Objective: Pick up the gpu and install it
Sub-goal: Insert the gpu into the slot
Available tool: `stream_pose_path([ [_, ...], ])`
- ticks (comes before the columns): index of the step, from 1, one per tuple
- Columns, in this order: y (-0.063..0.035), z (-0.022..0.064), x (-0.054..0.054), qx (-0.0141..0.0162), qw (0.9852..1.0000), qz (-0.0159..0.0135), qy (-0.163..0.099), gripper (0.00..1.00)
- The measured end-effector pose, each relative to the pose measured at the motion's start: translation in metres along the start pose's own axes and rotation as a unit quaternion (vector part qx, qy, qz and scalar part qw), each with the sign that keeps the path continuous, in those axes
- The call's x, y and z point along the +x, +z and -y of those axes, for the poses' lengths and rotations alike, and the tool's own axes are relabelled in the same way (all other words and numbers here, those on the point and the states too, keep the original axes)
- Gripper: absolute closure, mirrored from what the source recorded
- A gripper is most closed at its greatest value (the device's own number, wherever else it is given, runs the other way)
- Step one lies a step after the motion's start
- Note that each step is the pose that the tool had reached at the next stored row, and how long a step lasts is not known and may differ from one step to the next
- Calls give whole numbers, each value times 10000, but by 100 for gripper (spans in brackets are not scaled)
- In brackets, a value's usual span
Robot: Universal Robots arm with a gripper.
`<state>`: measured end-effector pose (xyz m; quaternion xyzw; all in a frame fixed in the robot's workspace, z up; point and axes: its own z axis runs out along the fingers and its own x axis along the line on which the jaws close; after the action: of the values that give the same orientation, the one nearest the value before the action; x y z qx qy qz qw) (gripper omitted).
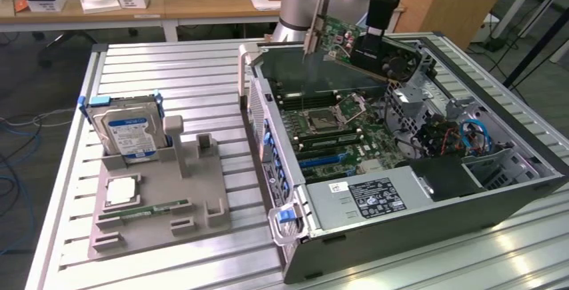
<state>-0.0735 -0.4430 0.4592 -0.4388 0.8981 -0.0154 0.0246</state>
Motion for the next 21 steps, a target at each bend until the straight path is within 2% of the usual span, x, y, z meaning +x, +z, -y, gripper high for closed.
stream_pose_path([
  [8,3,0,0,-10,9994,17,-333,74],
  [17,7,0,0,-21,9977,34,-676,74],
  [20,13,-1,1,-37,9928,59,-1197,74],
  [21,14,-1,1,-40,9917,64,-1286,74],
])
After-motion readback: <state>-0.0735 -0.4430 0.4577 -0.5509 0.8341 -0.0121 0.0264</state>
